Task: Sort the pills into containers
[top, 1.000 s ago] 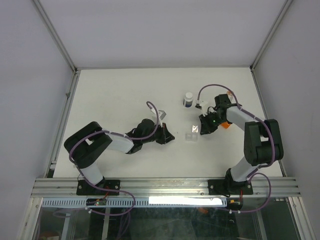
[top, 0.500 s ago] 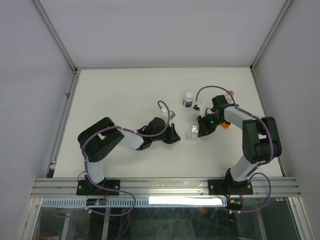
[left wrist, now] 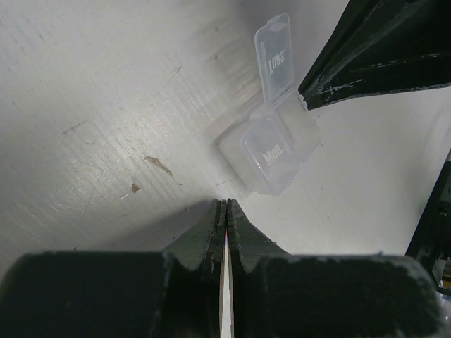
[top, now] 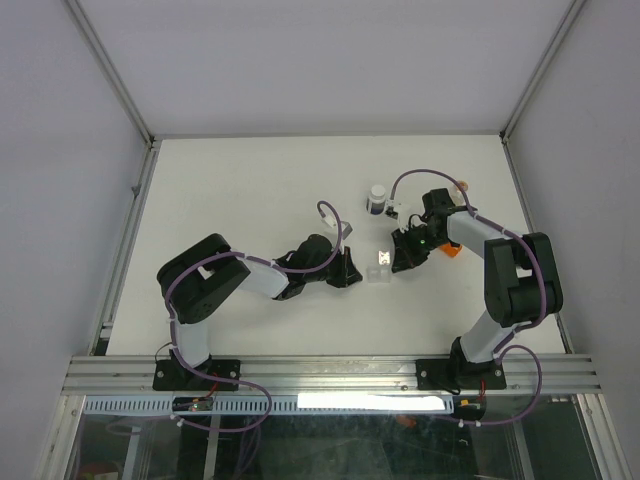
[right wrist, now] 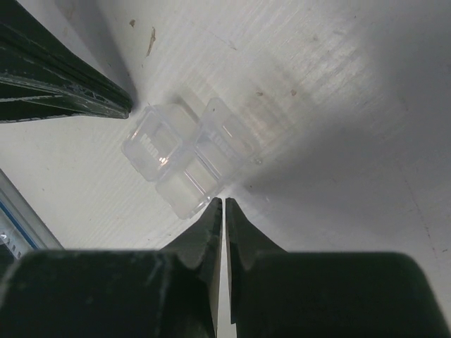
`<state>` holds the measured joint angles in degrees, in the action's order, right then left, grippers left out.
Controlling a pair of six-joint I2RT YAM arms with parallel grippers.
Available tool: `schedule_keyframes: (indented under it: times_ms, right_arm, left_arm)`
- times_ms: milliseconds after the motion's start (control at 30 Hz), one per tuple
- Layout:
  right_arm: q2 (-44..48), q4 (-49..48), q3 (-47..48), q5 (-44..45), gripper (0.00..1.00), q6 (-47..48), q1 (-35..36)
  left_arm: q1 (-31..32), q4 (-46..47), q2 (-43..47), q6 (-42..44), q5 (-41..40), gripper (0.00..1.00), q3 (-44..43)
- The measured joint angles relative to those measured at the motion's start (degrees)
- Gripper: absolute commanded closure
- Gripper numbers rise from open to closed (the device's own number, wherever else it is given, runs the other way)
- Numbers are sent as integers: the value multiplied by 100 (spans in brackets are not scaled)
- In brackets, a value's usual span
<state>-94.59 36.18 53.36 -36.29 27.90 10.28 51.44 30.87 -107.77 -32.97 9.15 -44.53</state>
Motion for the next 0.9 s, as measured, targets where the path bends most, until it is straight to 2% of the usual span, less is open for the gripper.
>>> schedule_keyframes:
  times_ms: [900]
  right_arm:
    - [-107, -208, 168, 39, 89, -254, 166]
  left_arm:
    - [63, -57, 0, 9, 181, 95, -13]
